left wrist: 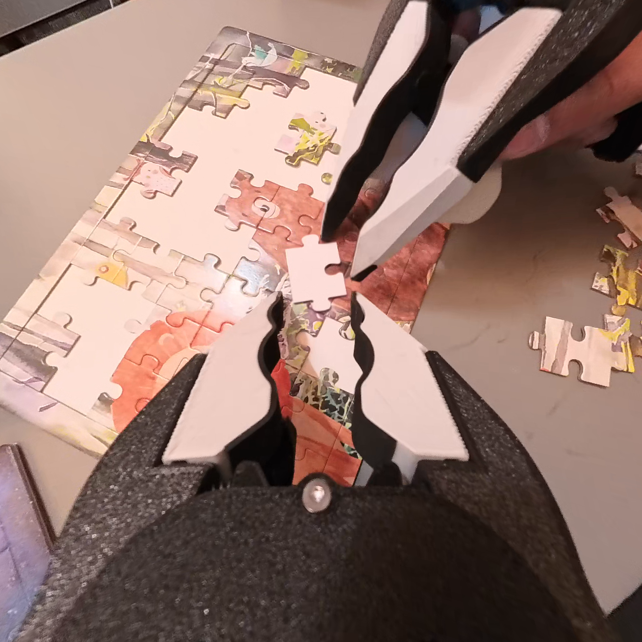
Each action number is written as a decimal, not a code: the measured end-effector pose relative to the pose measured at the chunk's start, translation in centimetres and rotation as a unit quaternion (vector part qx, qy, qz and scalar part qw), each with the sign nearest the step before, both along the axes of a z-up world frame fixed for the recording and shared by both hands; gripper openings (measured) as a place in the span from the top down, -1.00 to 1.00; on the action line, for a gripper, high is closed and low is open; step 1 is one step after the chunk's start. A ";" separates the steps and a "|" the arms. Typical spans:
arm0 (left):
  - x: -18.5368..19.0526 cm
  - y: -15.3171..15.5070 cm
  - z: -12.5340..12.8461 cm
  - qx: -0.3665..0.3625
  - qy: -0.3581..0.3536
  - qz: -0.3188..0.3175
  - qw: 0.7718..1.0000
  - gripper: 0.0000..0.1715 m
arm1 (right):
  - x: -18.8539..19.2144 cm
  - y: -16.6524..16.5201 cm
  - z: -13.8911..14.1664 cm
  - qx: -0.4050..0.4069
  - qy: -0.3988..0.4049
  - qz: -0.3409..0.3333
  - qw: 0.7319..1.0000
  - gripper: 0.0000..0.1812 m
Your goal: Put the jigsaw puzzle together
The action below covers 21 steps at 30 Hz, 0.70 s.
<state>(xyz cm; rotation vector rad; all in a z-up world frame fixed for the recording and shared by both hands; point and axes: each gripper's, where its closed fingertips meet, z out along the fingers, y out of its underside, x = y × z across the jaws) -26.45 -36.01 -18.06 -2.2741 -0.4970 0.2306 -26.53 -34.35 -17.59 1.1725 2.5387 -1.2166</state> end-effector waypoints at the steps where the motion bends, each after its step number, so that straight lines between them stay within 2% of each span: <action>1: 0.0 0.0 0.0 0.000 0.000 0.000 1.000 0.56 | 0.2 -0.3 0.2 -0.017 -0.009 0.003 1.000 0.66; 2: 0.0 0.0 0.0 0.000 0.001 -0.001 1.000 0.57 | 0.6 -0.8 0.4 -0.034 -0.026 0.012 0.999 0.67; 4: 0.1 0.1 0.0 0.000 0.000 -0.002 1.000 0.59 | 1.5 -1.6 0.9 -0.067 -0.048 0.030 0.996 0.87; 5: 0.2 0.1 0.0 0.000 -0.002 -0.004 1.000 0.61 | 1.6 -1.7 1.0 -0.073 -0.054 0.030 0.995 0.90; 8: 0.3 0.2 -0.1 0.000 -0.003 -0.008 1.000 0.64 | 1.8 -2.0 2.4 -0.116 -0.064 0.034 0.991 0.80; 12: 0.3 0.2 0.0 -0.003 -0.001 -0.014 1.000 0.64 | 0.1 0.1 2.4 -0.089 -0.027 -0.014 0.996 0.80; 16: 0.4 0.3 0.2 -0.013 0.032 -0.024 0.999 0.65 | -0.1 1.1 1.1 -0.059 -0.039 -0.030 0.997 0.72; 18: 0.5 0.3 0.5 -0.017 0.056 -0.027 0.998 0.65 | 0.1 0.6 1.1 -0.076 -0.054 -0.027 0.995 0.70; 21: 0.2 0.2 2.2 0.000 0.094 -0.019 0.995 0.64 | -0.7 0.3 2.7 -0.142 -0.068 -0.051 0.986 0.65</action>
